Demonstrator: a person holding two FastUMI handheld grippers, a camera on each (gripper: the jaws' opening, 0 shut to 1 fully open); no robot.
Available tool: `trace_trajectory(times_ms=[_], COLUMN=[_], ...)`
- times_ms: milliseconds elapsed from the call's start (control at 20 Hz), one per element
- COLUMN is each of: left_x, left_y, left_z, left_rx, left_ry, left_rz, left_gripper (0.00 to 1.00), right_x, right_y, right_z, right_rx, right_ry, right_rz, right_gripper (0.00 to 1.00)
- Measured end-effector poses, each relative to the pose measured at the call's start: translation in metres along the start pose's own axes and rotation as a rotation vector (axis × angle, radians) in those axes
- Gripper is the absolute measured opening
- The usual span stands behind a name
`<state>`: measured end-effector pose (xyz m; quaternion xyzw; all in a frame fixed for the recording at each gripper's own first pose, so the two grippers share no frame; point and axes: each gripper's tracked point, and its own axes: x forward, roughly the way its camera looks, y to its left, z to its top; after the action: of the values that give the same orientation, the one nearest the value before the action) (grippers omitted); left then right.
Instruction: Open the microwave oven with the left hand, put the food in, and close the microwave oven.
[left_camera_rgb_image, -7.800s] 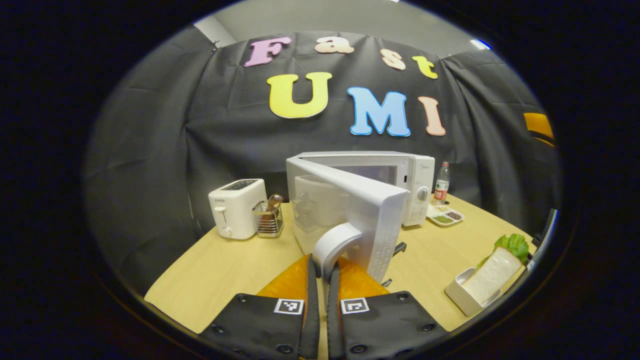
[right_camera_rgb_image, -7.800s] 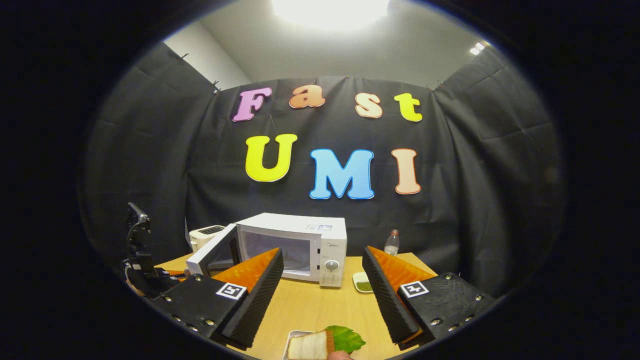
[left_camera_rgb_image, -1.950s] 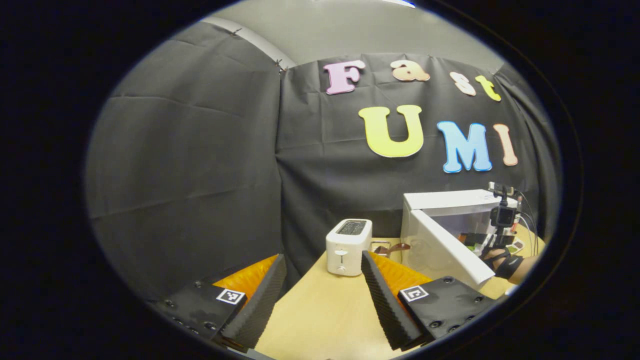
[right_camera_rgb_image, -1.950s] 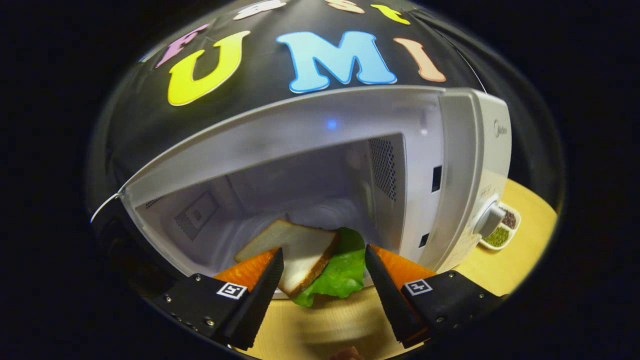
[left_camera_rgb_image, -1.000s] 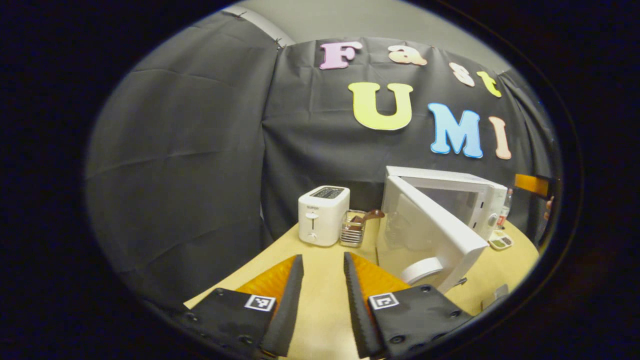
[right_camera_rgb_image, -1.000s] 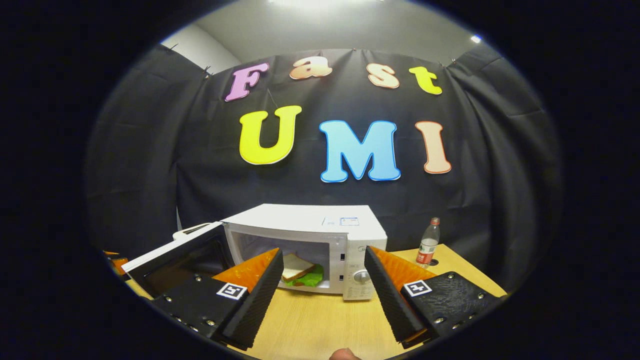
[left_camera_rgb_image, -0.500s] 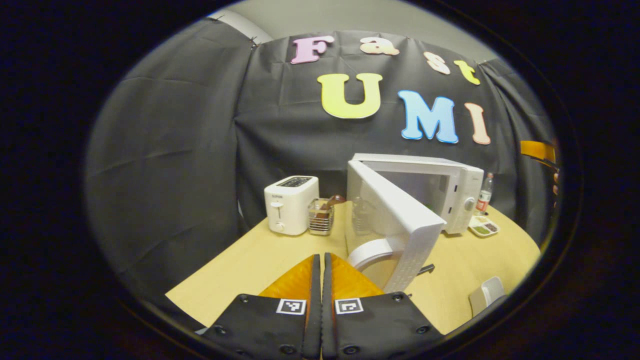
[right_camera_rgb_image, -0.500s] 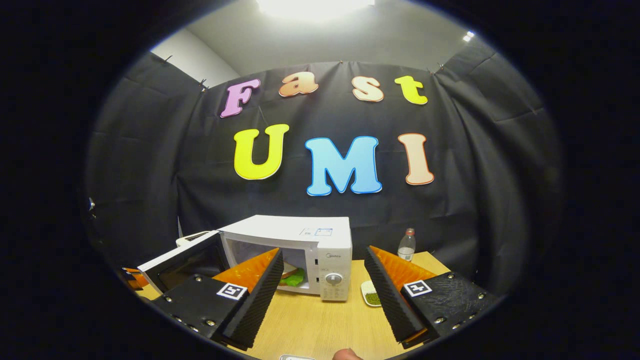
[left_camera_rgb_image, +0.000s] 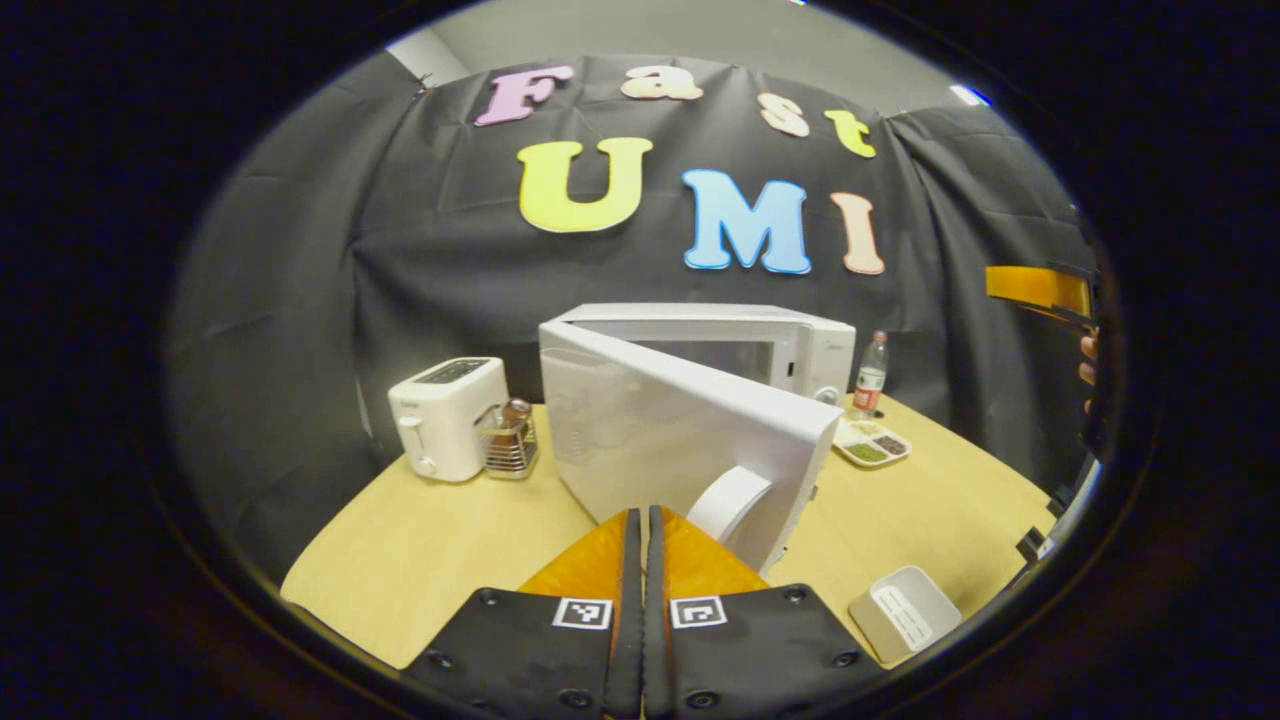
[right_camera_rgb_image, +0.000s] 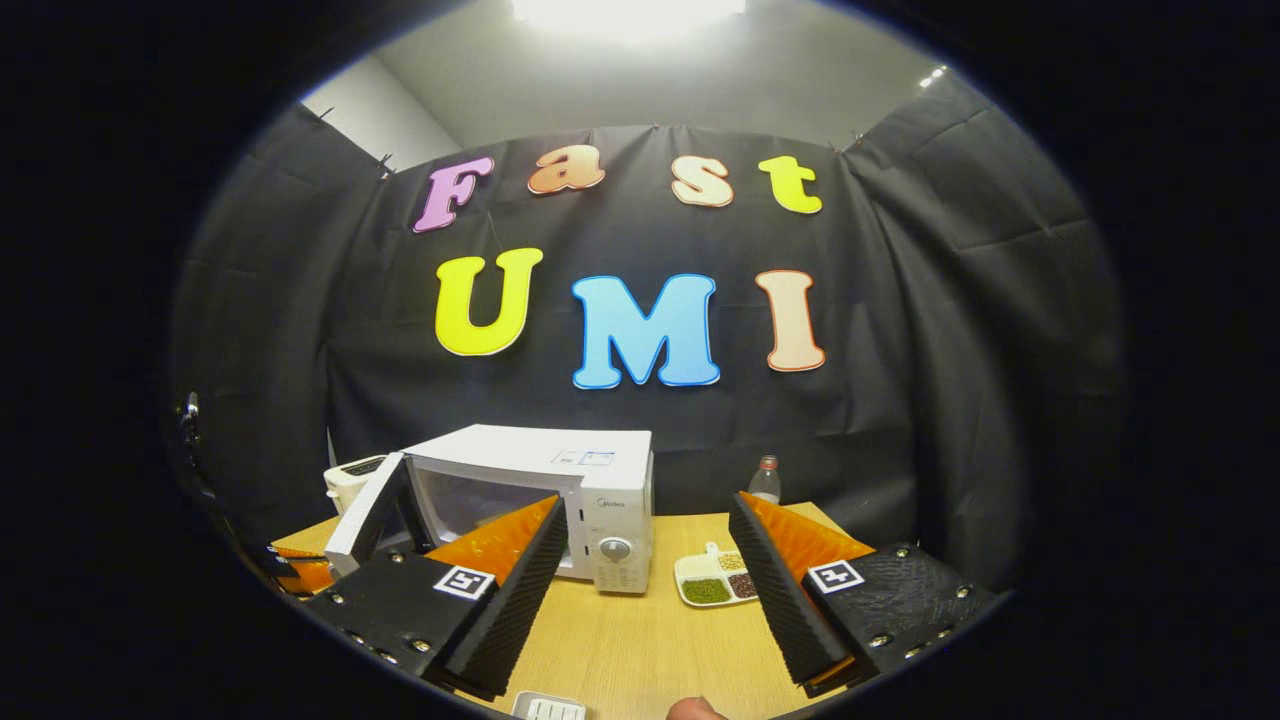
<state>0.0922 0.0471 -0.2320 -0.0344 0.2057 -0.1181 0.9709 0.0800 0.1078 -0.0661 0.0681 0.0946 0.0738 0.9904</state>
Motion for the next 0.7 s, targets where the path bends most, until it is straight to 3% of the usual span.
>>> trace_trajectory(times_ms=[400, 700], left_x=[0.061, 0.109], left_y=[-0.062, -0.089], left_z=[0.022, 0.038], left_rx=[0.059, 0.096], left_ry=[-0.012, -0.021], left_rz=[-0.172, -0.253], left_gripper=[0.07, 0.07], right_x=[-0.019, -0.024], right_y=[-0.027, -0.039], right_z=[-0.002, -0.005], right_rx=[-0.019, -0.023], right_ry=[0.006, 0.019], right_rz=[-0.09, -0.144], right_gripper=[0.98, 0.98])
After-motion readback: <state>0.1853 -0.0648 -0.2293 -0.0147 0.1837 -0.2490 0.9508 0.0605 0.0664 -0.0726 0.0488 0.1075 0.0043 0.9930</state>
